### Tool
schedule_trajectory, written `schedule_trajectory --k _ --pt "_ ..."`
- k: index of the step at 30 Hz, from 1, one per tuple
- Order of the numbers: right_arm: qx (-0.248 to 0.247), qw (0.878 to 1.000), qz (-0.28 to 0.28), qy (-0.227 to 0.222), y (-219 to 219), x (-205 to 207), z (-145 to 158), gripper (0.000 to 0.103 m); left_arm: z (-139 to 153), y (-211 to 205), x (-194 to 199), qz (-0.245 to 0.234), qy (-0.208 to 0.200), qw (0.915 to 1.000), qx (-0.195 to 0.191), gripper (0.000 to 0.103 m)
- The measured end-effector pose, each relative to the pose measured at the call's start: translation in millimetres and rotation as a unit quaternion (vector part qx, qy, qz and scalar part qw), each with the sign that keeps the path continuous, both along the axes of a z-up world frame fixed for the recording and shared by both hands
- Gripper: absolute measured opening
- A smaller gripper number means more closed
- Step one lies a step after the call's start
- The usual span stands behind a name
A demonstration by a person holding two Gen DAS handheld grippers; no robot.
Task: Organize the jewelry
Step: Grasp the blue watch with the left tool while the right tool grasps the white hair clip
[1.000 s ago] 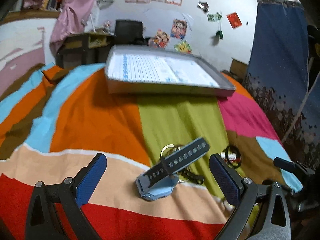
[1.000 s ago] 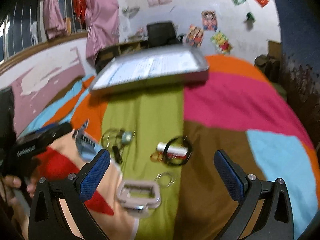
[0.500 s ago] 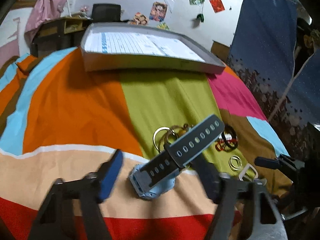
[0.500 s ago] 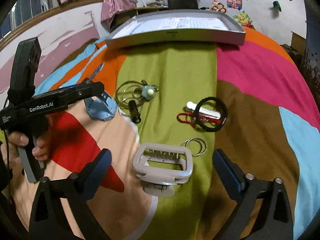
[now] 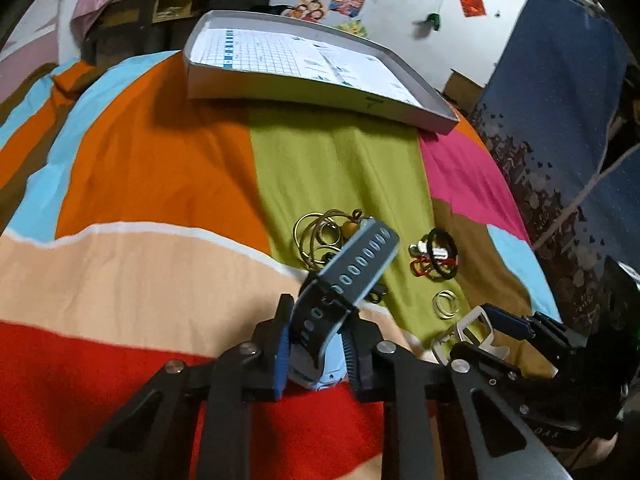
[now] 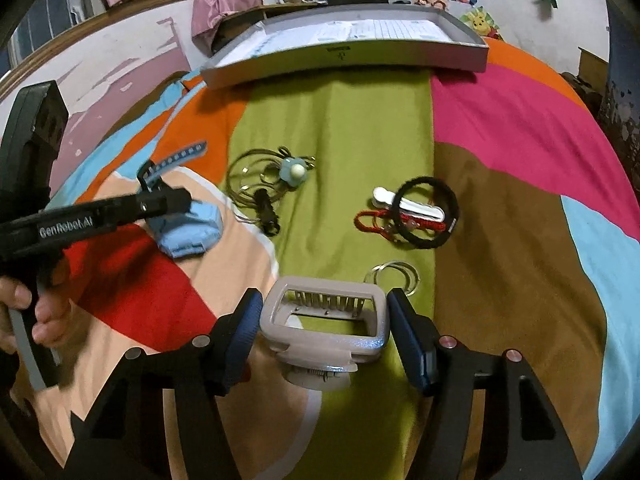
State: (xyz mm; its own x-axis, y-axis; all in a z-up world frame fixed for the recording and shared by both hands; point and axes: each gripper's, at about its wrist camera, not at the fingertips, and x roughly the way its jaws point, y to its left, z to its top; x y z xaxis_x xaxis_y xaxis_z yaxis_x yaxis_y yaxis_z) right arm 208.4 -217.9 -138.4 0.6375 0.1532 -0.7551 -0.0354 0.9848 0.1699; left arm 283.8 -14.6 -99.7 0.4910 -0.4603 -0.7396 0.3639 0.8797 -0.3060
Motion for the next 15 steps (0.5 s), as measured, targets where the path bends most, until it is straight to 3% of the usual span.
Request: schedule_trajectory --k 11,15 --pt "0.024 0.995 0.014 -0.096 -8.2 -8.6 48.7 0.059 40.5 8.8 4.8 0.054 -0.018 0.9967 -0.059 0.019" --pt "0.037 0.991 0.017 -0.13 -17.6 0.7 70.6 0.059 71.7 8.9 25.0 0.08 -0.054 0.9923 -0.078 0.019"
